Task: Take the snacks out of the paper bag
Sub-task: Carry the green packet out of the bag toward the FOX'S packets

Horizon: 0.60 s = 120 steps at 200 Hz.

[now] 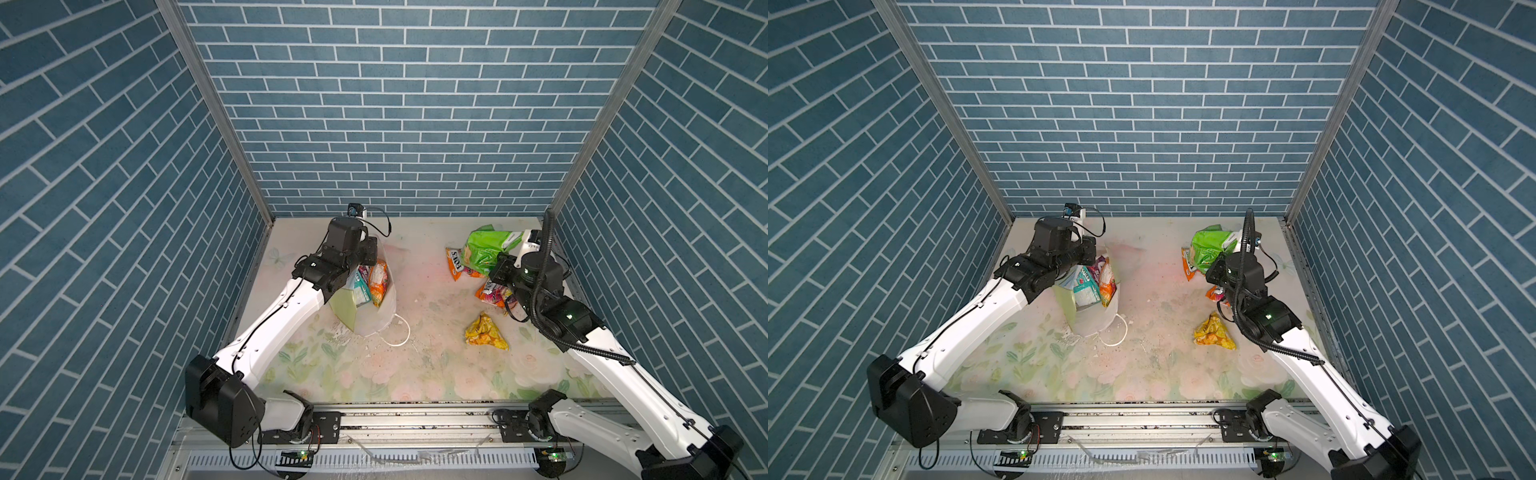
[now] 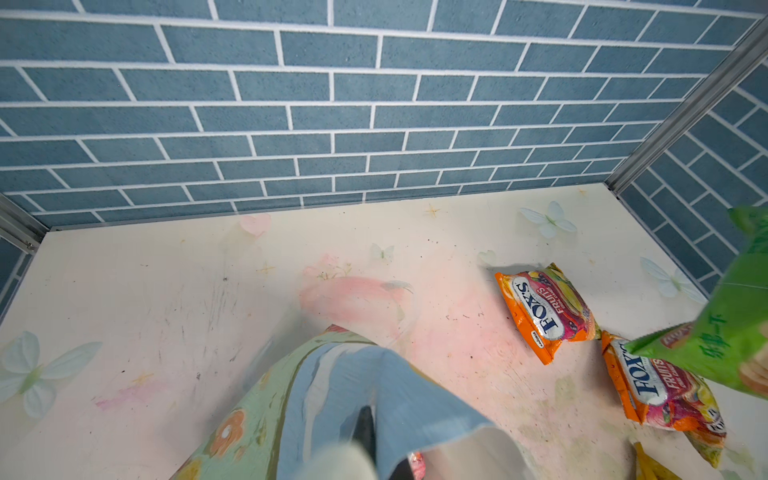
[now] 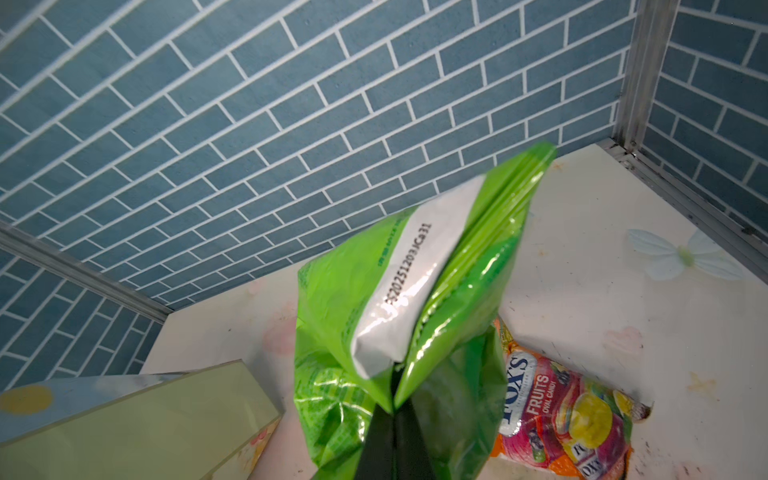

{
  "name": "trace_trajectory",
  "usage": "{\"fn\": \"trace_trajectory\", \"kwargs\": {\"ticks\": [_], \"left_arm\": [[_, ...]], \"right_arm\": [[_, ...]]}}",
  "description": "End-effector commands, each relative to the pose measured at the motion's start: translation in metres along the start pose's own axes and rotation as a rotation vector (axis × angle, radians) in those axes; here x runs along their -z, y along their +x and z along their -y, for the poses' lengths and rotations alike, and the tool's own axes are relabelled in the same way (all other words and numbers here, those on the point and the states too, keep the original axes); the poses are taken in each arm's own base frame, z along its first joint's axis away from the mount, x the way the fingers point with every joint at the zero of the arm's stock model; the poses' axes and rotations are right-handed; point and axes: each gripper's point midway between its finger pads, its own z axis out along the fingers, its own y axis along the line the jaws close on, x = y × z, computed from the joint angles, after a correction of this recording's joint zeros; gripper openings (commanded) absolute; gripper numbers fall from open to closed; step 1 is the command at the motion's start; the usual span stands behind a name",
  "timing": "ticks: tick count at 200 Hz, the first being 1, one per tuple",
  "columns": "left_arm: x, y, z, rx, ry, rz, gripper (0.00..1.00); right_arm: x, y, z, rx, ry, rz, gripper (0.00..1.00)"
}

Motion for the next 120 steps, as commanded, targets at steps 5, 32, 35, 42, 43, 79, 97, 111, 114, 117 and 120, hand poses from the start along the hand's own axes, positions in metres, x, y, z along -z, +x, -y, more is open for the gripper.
{"fn": "trace_trajectory", "kwargs": {"ticks": [5, 32, 35, 42, 43, 79, 97, 111, 114, 117, 120], "left_arm": [[0.017, -0.023, 0.0, 0.022, 0.02, 0.099, 0.0], [0.017, -0.022, 0.001, 0.017, 0.028, 0.103, 0.0], [0.018, -0.022, 0.002, 0.017, 0.032, 0.104, 0.0], [0.016, -0.021, 0.002, 0.015, 0.034, 0.102, 0.0], [0.016, -0.021, 0.002, 0.015, 0.035, 0.103, 0.0], [0.013, -0.016, 0.003, 0.014, 0.046, 0.098, 0.0], [0.012, -0.014, 0.003, 0.018, 0.049, 0.105, 0.0], [0.01, -0.012, 0.004, 0.019, 0.054, 0.101, 0.0], [0.009, -0.012, 0.005, 0.018, 0.057, 0.1, 0.0], [0.009, -0.012, 0.005, 0.019, 0.06, 0.101, 0.0], [0.009, -0.012, 0.006, 0.019, 0.063, 0.101, 0.0]], "right_arm": [[-0.009, -0.012, 0.0, -0.03, -0.008, -0.023, 0.0], [-0.029, -0.01, 0.019, -0.038, 0.049, -0.043, 0.0], [-0.031, -0.01, 0.022, -0.037, 0.059, -0.042, 0.0], [-0.037, -0.009, 0.028, -0.031, 0.081, -0.048, 0.0], [-0.038, -0.009, 0.029, -0.031, 0.085, -0.049, 0.0], [-0.065, -0.01, 0.044, -0.034, 0.126, -0.092, 0.0], [-0.073, -0.009, 0.047, -0.014, 0.14, -0.106, 0.0], [-0.076, -0.01, 0.057, 0.024, 0.196, -0.097, 0.0], [-0.077, -0.011, 0.06, 0.032, 0.216, -0.094, 0.0], [-0.078, -0.011, 0.064, 0.041, 0.237, -0.091, 0.0], [-0.079, -0.01, 0.068, 0.051, 0.257, -0.091, 0.0]]}}
